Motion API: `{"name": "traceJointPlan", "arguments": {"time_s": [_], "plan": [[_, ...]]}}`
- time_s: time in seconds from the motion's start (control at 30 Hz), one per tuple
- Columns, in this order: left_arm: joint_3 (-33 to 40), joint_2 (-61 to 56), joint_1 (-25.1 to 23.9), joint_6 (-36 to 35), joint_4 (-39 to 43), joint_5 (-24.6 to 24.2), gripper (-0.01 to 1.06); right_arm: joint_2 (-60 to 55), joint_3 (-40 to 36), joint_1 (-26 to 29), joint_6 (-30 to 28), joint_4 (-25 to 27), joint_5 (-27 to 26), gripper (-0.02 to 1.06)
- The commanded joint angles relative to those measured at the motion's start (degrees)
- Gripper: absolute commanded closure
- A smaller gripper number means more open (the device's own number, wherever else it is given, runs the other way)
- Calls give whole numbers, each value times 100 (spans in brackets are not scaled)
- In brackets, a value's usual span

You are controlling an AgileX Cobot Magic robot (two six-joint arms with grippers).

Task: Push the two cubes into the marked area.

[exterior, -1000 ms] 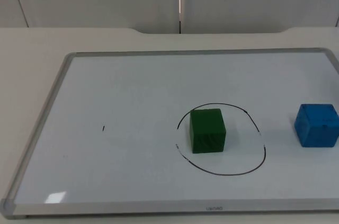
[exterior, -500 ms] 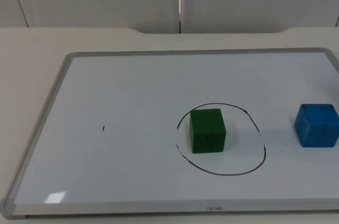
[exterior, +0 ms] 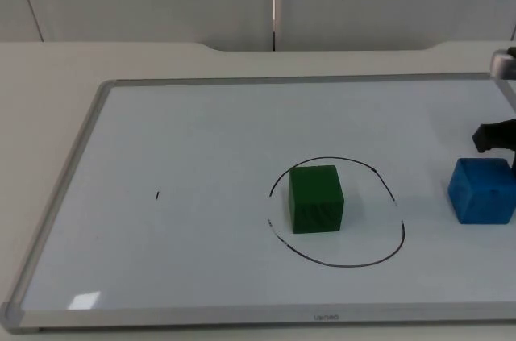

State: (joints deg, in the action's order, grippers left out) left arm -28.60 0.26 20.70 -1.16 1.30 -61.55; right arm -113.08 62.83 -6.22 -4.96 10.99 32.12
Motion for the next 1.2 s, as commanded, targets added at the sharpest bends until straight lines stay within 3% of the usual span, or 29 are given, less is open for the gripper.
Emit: {"name": "traceJointPlan", "arguments": {"time_s": [0.0,0.6,1.17], "plan": [[32,-26,-14,-23,-7,-9,105,6,42,-114,-45,-35,-111,104],[32,-26,-14,-23,-7,-9,105,6,42,-241,239,-161,292,104],[32,-26,-14,-23,-7,-9,105,6,42,-439,423,-142,281,104]]}}
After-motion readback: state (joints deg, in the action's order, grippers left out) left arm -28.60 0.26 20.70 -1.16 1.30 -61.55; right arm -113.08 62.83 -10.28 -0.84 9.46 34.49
